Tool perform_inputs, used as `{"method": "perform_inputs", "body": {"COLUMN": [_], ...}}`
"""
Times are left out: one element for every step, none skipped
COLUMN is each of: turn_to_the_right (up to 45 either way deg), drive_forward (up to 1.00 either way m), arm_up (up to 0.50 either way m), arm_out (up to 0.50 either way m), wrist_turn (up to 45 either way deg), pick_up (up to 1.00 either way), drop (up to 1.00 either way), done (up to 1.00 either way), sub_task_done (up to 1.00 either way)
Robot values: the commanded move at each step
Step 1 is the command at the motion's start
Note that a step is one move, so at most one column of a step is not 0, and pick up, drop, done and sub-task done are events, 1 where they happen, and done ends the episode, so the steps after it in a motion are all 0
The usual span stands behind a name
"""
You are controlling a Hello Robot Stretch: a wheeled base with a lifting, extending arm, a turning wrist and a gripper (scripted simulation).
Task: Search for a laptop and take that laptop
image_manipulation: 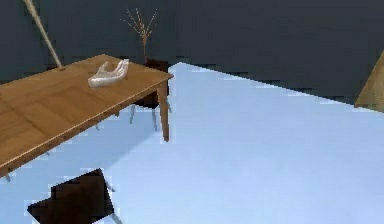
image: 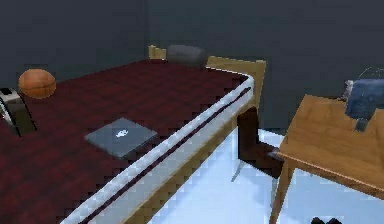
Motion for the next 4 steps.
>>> {"method": "perform_inputs", "body": {"turn_to_the_right": [0.0, -45.0, -45.0, -27.0], "drive_forward": [0.35, 0.0, 0.0, 0.0], "arm_up": [0.0, 0.0, 0.0, 0.0], "arm_out": [0.0, 0.0, 0.0, 0.0], "wrist_turn": [0.0, 0.0, 0.0, 0.0], "pick_up": [0.0, 0.0, 0.0, 0.0], "drop": [0.0, 0.0, 0.0, 0.0], "done": [0.0, 0.0, 0.0, 0.0], "sub_task_done": [0.0, 0.0, 0.0, 0.0]}}
